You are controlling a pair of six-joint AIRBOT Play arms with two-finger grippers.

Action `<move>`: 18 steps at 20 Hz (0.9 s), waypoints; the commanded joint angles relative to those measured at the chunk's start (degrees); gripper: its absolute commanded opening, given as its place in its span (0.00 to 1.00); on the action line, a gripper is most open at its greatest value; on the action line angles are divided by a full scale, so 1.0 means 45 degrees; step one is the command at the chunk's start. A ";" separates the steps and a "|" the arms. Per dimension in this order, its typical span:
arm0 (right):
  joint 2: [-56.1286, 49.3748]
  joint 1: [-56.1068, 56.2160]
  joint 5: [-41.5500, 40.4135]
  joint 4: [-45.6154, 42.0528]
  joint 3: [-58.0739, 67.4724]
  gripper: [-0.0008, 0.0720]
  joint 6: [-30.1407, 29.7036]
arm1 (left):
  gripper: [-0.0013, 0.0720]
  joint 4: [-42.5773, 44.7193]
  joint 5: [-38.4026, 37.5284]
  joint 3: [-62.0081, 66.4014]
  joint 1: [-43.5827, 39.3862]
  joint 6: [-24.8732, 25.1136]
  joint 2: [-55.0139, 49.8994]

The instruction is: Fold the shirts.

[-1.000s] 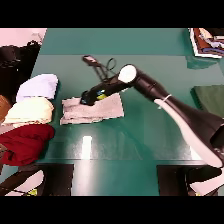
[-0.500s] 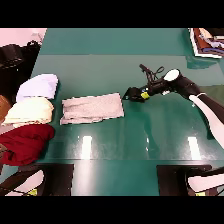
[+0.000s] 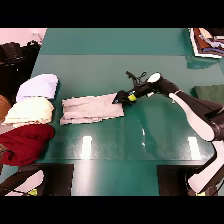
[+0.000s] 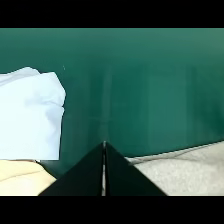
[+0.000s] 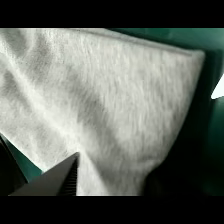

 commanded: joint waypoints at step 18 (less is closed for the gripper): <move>0.5591 -1.1341 0.0520 -0.3706 0.1603 0.03 -0.0063 | 0.05 -0.1744 0.3201 -0.0665 -0.6101 -0.0636 -0.0306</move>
